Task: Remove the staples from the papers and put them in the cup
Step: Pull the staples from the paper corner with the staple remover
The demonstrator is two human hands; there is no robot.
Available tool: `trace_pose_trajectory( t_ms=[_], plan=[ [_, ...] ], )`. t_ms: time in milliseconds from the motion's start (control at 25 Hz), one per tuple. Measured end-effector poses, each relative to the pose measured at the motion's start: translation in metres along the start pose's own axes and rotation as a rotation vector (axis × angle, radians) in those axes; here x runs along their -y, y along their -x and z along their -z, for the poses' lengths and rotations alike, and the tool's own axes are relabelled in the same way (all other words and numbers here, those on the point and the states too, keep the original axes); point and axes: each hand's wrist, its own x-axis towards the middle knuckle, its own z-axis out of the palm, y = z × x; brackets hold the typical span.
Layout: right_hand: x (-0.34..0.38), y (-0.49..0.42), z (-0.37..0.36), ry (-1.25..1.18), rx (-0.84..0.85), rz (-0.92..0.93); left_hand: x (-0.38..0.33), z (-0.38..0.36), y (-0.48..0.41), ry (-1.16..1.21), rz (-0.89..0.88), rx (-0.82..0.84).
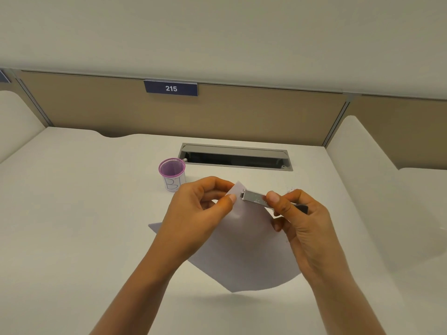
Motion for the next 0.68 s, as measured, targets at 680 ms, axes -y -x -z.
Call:
trace_pose_trajectory(
  t_ms=[680],
  plan=[
    [-0.001, 0.013, -0.005, 0.060, -0.044, 0.207, 0.002, -0.008, 0.004, 0.016, -0.014, -0.117]
  ],
)
